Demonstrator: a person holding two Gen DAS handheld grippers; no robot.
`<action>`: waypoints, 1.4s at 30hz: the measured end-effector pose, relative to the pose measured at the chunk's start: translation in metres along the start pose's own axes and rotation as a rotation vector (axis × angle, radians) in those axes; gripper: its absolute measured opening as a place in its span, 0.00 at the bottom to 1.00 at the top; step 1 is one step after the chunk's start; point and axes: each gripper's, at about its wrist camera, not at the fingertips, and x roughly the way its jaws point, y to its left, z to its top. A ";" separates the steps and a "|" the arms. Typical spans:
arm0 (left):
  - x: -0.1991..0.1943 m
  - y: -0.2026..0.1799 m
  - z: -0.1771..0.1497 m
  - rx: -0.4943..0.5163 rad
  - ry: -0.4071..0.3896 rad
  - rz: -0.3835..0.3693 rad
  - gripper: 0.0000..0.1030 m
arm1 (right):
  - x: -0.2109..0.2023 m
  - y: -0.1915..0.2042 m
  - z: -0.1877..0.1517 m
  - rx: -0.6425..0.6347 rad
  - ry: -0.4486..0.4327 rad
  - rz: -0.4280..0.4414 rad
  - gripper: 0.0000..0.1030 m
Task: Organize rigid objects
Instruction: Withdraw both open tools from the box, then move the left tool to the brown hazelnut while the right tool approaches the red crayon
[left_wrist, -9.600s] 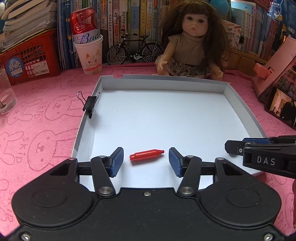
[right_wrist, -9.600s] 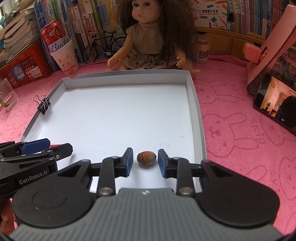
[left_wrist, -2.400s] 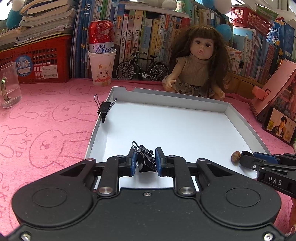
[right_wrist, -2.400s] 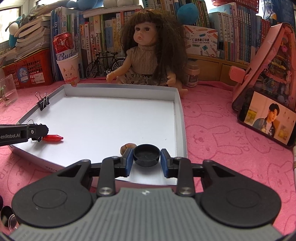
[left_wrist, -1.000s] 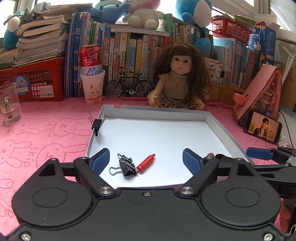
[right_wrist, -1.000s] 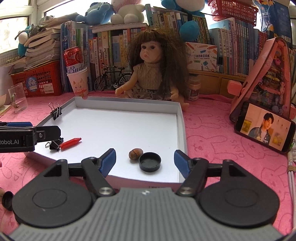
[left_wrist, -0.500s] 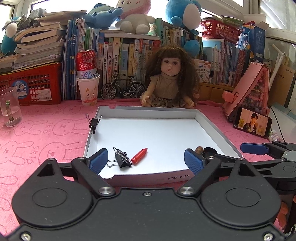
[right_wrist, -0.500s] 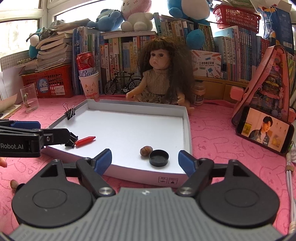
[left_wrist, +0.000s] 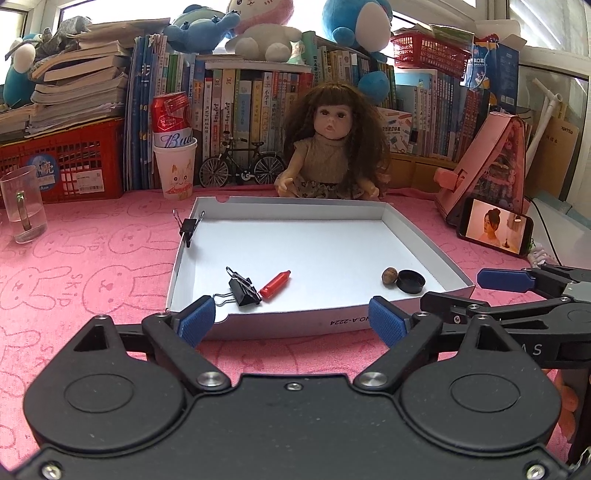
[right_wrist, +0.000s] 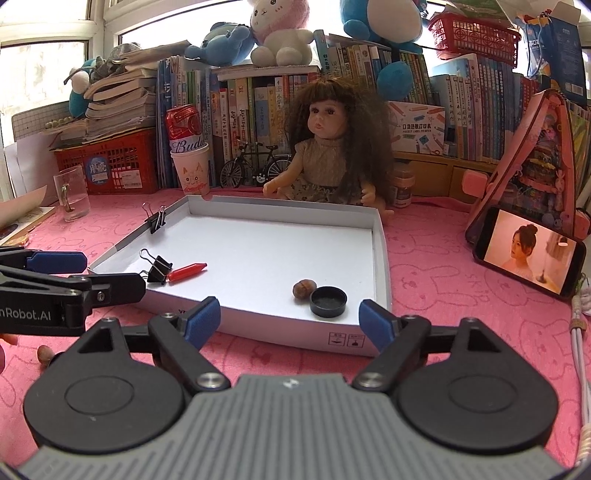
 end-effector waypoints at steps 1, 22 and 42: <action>-0.001 0.000 -0.002 0.002 0.001 -0.001 0.86 | -0.002 0.001 -0.001 -0.005 -0.002 0.001 0.87; -0.018 0.001 -0.033 0.023 0.044 0.003 0.87 | -0.015 0.008 -0.021 -0.030 0.009 0.012 0.90; -0.027 0.010 -0.053 -0.011 0.082 0.018 0.87 | -0.020 0.012 -0.035 -0.001 0.043 0.032 0.90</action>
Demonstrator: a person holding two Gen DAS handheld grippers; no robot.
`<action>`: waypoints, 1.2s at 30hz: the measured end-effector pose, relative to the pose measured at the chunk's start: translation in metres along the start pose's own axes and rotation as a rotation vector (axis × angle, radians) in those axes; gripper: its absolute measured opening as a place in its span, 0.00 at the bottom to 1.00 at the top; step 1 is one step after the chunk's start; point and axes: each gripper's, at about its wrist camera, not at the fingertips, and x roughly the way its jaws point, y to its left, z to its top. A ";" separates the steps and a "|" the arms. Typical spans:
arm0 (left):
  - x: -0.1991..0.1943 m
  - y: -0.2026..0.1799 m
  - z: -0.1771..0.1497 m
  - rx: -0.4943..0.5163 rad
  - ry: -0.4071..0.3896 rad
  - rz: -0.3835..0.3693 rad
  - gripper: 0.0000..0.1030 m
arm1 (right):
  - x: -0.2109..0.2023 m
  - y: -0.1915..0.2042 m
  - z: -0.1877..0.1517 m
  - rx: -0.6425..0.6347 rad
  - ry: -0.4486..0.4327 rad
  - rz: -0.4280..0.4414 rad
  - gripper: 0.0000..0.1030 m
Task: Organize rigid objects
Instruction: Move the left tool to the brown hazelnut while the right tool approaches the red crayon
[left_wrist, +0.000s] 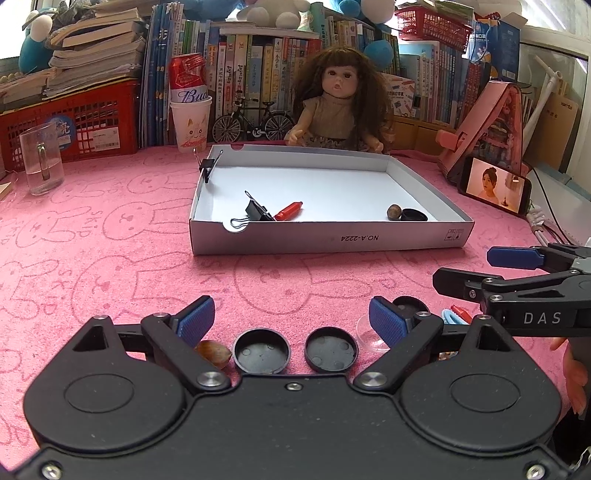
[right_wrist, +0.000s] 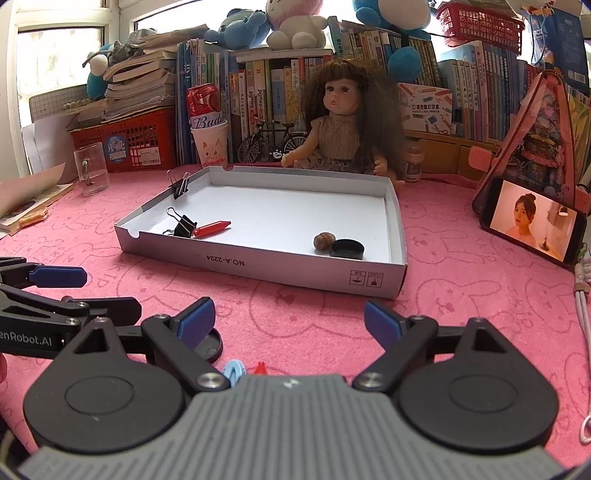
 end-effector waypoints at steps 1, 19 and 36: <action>-0.001 0.001 -0.001 -0.001 0.002 0.001 0.87 | 0.000 0.000 -0.001 0.004 0.003 0.002 0.90; -0.029 0.012 -0.023 0.014 -0.016 0.055 0.87 | -0.023 -0.008 -0.032 0.071 0.010 -0.015 0.90; -0.042 0.030 -0.033 -0.014 0.029 0.045 0.34 | -0.045 0.000 -0.054 -0.021 0.008 -0.014 0.48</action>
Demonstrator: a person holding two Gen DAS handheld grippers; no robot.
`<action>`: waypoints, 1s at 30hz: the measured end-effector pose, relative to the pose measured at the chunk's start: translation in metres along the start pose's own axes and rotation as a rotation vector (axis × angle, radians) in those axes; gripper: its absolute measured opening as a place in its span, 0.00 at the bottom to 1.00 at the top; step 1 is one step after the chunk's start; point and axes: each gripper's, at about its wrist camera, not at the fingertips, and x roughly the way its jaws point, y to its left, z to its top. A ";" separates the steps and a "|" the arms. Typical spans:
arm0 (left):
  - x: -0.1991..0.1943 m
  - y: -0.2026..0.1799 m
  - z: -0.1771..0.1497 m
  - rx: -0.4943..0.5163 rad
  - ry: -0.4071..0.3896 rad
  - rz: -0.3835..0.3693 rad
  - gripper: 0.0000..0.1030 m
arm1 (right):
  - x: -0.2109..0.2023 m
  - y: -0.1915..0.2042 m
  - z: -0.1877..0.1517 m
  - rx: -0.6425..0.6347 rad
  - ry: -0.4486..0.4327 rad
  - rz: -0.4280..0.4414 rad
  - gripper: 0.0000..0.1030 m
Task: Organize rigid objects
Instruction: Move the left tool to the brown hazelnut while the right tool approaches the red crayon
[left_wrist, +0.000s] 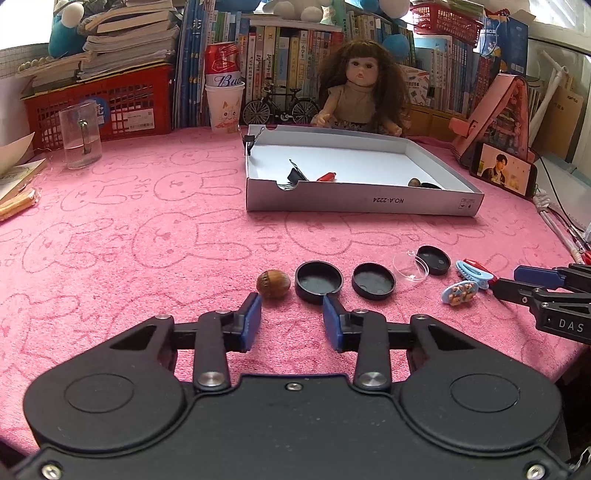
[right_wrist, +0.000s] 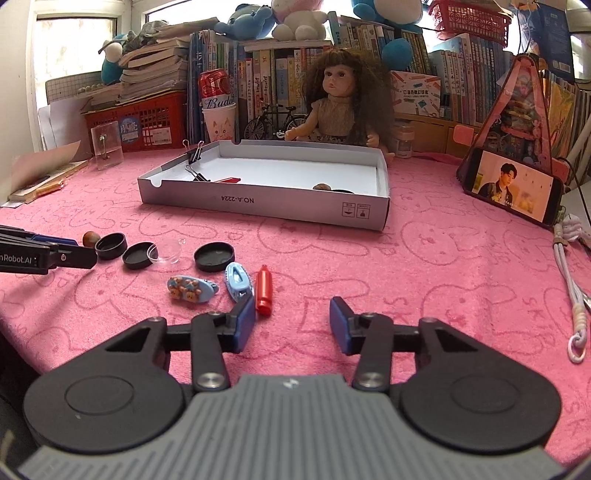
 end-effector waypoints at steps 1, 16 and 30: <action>0.001 0.000 0.000 -0.001 -0.002 0.006 0.34 | 0.000 0.000 0.000 -0.002 0.002 -0.009 0.48; 0.011 0.001 0.007 -0.020 -0.023 0.049 0.33 | 0.024 -0.013 0.015 0.015 0.022 -0.115 0.52; 0.012 -0.004 0.010 0.001 -0.051 0.062 0.32 | 0.039 -0.027 0.027 0.047 0.047 -0.198 0.53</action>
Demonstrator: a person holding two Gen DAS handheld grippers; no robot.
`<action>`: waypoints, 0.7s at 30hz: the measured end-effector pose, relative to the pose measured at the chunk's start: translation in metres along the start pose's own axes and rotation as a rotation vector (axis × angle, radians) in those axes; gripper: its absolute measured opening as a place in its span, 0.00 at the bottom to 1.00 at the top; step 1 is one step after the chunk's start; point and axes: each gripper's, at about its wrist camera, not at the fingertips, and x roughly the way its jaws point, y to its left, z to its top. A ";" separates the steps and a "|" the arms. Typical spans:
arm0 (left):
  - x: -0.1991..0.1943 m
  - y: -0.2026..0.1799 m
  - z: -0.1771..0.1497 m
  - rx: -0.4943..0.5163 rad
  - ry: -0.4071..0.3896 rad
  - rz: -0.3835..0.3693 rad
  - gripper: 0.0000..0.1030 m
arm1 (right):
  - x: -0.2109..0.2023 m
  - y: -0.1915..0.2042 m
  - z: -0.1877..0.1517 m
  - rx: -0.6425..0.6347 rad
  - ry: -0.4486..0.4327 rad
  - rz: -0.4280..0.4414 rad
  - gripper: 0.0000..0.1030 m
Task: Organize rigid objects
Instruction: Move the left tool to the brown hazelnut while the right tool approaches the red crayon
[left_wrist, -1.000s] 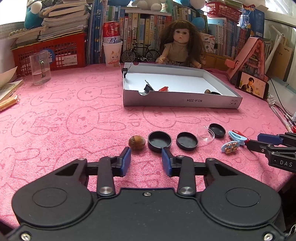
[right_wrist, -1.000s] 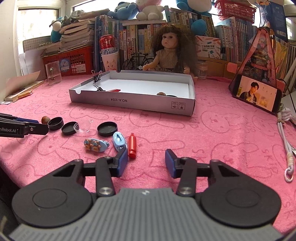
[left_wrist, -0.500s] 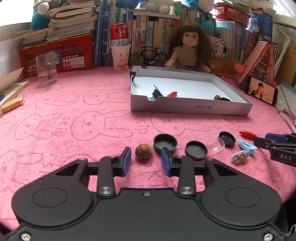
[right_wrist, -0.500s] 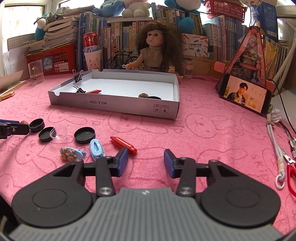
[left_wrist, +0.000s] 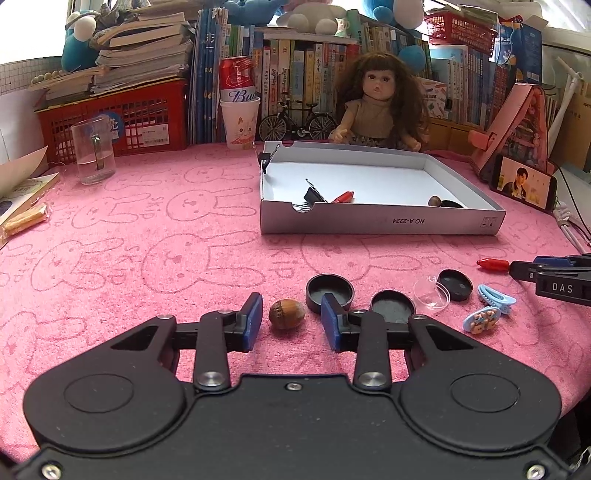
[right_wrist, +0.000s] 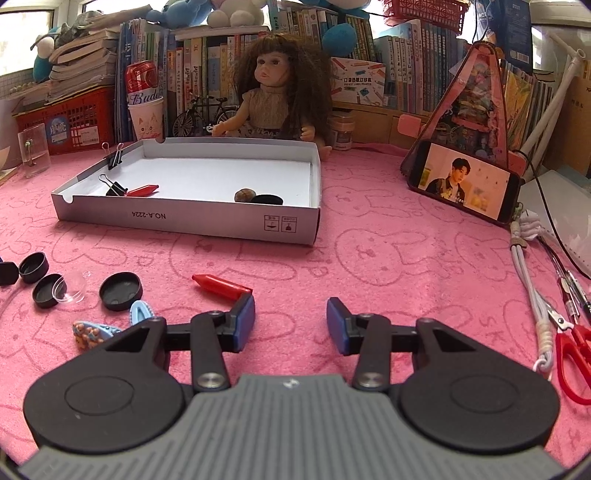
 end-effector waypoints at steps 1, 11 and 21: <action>0.000 0.000 0.000 0.002 -0.001 -0.001 0.32 | 0.003 -0.001 0.001 -0.007 -0.002 -0.006 0.53; -0.008 0.002 0.001 -0.015 -0.034 -0.020 0.32 | 0.003 -0.008 0.009 0.064 -0.035 -0.024 0.58; -0.007 0.006 0.002 -0.030 -0.043 -0.005 0.29 | -0.026 0.007 -0.002 0.268 -0.043 0.078 0.56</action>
